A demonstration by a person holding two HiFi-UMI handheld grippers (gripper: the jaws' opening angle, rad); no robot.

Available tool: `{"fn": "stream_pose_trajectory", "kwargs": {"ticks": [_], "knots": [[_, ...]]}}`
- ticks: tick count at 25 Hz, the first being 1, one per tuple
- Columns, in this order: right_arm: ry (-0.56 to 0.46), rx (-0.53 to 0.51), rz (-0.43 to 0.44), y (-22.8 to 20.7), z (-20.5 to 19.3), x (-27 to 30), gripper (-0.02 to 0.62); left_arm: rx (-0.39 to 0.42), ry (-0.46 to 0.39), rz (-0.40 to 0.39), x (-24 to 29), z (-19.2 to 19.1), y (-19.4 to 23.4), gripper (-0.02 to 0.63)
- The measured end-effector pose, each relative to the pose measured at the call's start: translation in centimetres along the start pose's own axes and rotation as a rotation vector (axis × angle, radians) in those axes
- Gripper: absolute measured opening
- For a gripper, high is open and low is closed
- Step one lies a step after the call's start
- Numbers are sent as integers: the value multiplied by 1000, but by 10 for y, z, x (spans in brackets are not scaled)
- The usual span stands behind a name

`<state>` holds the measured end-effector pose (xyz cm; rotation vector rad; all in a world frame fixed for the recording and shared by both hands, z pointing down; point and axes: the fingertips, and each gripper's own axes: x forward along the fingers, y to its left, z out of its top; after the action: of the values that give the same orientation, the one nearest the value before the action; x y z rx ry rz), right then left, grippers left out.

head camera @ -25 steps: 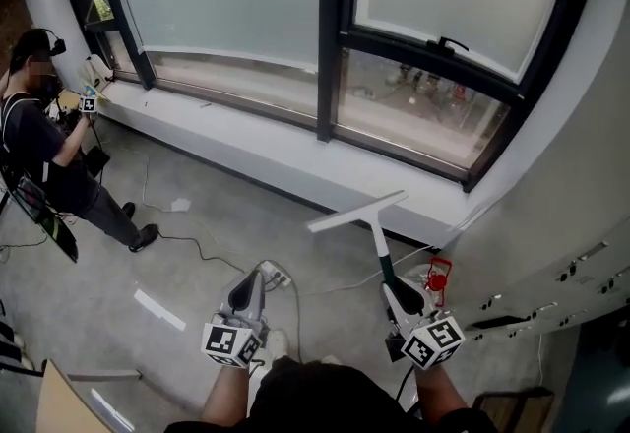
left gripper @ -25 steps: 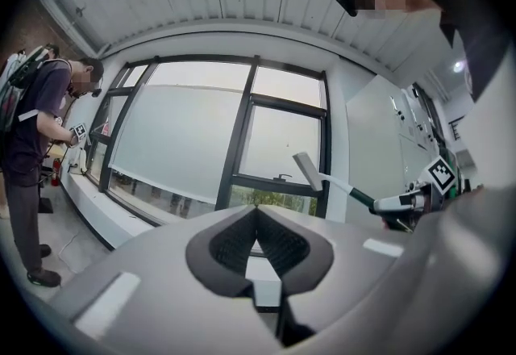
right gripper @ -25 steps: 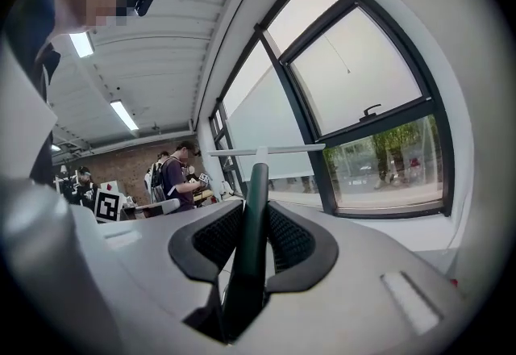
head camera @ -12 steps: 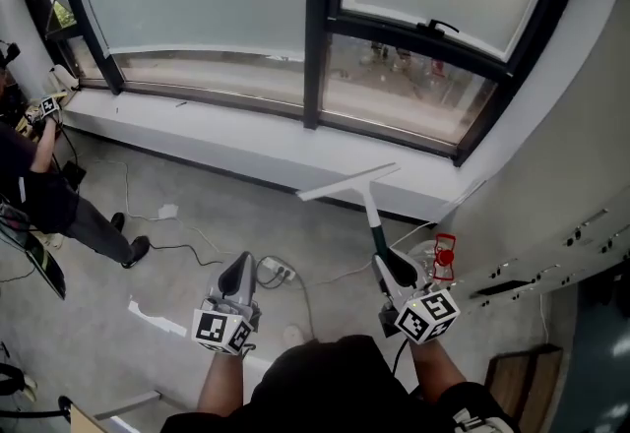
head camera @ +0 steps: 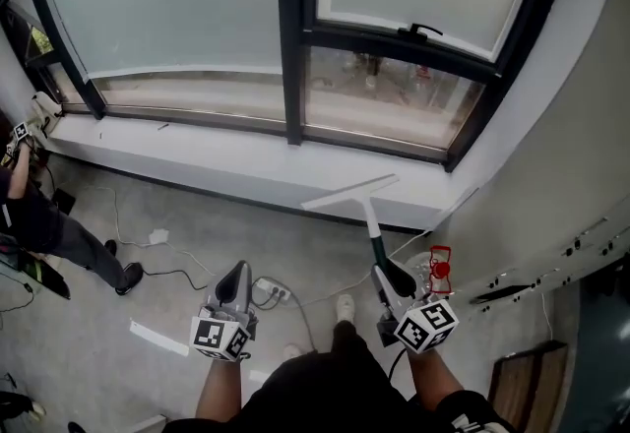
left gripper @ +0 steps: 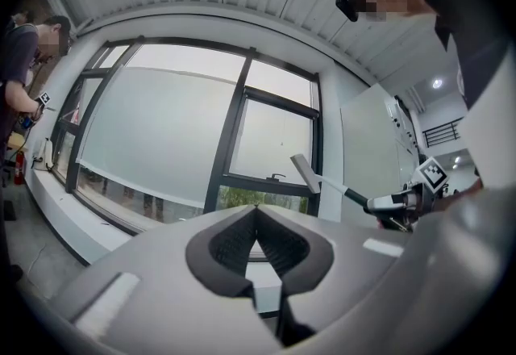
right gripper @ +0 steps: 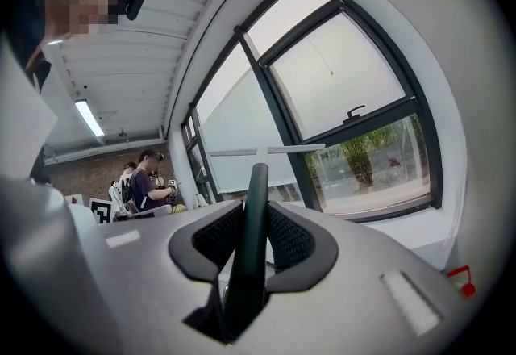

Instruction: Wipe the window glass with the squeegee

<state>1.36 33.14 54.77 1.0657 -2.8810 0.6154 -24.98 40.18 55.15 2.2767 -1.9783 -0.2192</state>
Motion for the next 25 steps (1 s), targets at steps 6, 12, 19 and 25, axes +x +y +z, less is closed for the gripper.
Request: {"fn": "stream_pose_trajectory", "kwargs": {"ticks": [6, 12, 19, 25], "knots": [[-24, 21, 25, -90, 30, 36, 97, 63, 10, 45, 75, -2, -10, -2], [-47, 15, 107, -158, 88, 60, 97, 59, -15, 87, 164, 18, -25, -2], [-62, -19, 2, -219, 108, 58, 97, 105, 0, 80, 231, 17, -46, -2], [-126, -9, -33, -239, 116, 67, 97, 146, 29, -4, 267, 20, -63, -2]]}}
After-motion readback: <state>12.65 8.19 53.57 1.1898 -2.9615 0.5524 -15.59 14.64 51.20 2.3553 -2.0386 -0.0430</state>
